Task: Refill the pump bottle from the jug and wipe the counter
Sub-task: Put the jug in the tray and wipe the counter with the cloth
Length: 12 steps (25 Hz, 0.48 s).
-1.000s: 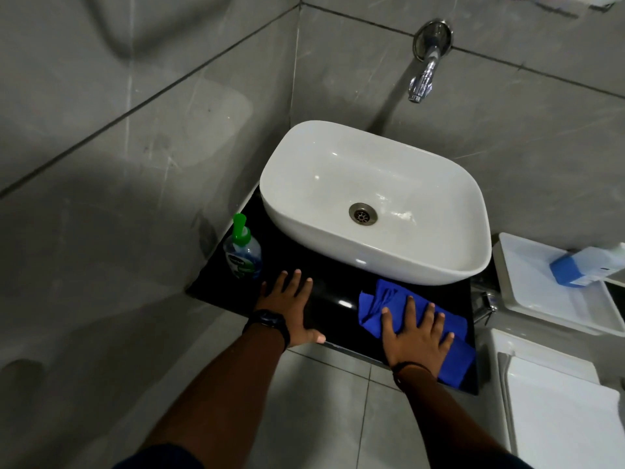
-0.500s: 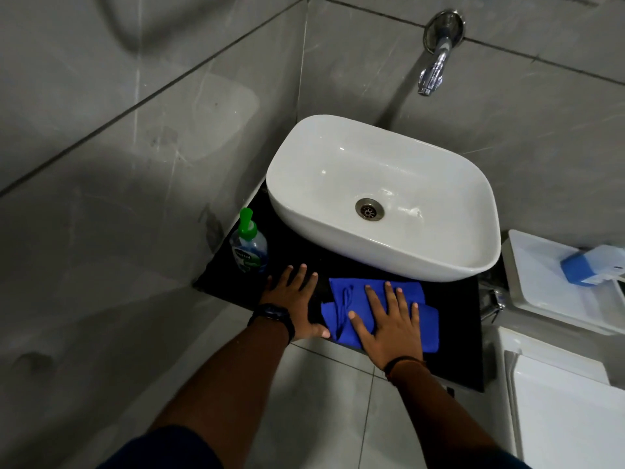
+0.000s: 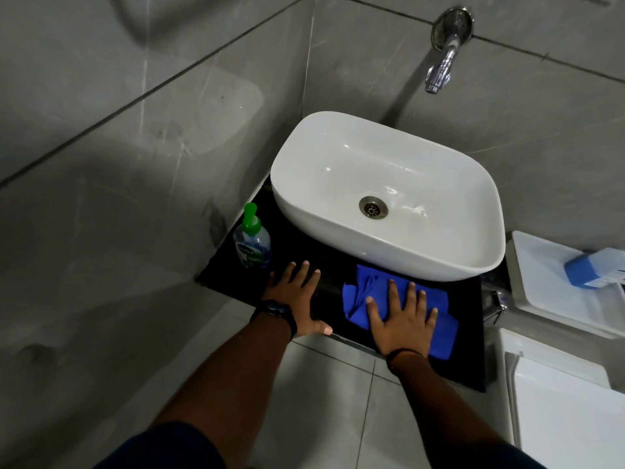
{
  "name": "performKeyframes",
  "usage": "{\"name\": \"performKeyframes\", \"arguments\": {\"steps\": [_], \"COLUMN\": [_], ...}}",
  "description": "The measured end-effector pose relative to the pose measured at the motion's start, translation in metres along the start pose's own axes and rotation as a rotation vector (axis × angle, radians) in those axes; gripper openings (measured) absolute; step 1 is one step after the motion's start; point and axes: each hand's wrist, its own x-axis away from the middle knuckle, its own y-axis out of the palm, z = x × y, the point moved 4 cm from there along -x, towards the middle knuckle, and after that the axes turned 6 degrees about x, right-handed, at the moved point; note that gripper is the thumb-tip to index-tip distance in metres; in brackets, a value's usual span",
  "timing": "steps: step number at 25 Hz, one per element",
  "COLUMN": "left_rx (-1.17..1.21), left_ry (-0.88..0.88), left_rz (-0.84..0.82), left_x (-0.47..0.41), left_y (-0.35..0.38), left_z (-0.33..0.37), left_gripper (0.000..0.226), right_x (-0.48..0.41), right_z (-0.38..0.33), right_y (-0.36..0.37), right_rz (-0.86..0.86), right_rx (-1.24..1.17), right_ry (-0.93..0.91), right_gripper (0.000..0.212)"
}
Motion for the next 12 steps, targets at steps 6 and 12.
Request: {"name": "performKeyframes", "arguments": {"steps": [6,12], "left_rx": [-0.014,-0.002], "left_ry": [-0.013,-0.01], "left_rz": [-0.008,-0.004], "left_x": [0.001,0.001], "left_y": [-0.001,0.001], "left_z": [0.001,0.0], "left_gripper": [0.116,0.115], "right_x": [0.007,0.003], "right_z": [0.023,0.018], "right_y": [0.001,0.0], "right_rz": [0.08,0.032], "right_rx": [0.03,-0.02], "right_ry": [-0.341,0.037], "right_gripper": [0.073,0.073]}}
